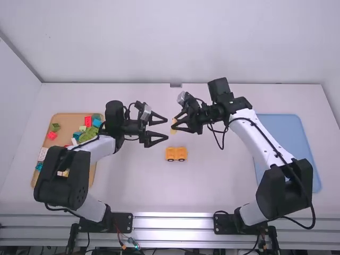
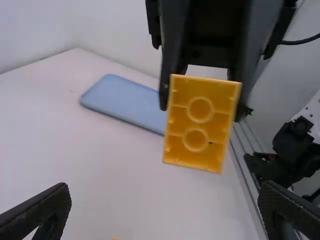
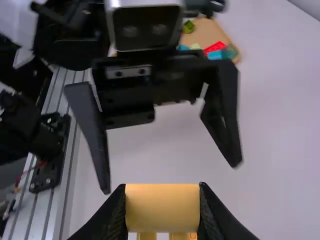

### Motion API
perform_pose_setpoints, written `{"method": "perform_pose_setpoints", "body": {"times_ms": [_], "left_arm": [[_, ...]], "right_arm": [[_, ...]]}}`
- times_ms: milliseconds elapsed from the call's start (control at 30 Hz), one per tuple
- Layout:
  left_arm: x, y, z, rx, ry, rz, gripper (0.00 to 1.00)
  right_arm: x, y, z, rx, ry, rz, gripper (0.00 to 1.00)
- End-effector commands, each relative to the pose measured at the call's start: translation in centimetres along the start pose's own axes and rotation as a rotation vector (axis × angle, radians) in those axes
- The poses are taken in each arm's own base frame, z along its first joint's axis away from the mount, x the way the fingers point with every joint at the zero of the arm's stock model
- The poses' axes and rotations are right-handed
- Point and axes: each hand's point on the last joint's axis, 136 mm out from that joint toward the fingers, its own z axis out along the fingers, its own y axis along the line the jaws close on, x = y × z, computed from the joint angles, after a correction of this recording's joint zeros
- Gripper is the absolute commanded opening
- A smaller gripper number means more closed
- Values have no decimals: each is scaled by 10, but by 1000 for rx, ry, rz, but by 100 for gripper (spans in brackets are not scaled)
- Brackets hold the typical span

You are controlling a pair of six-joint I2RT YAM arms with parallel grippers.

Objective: Assemble lego blocks to make yellow taxi

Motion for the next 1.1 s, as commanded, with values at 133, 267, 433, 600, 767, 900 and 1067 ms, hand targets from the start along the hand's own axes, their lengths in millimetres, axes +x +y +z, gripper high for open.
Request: {"method": "perform_pose_setpoints", "body": {"times_ms": [133,267,433,600,767,900,1067], "left_arm": [[-6,-16,1,106,1,1,100],[-5,-21,6,125,6,11,94],[-5,-22,8,130,8,16,84],[-6,-21,6,124,6,16,68],[-5,-24,10,136,9,25,34],[-7,-24,10,139,6,47,5],[-21,-26,10,139,-11,73,2]], "right_arm": [[-13,13,9,13,35,-146,21],[-13,16,14,11,48,-158,20],[-15,15,13,12,41,-157,20],[-16,15,13,12,37,-158,19],[-17,16,14,7,30,-164,19],[-24,21,14,-24,-6,-176,24],[-34,21,10,-40,-57,-207,41]]}}
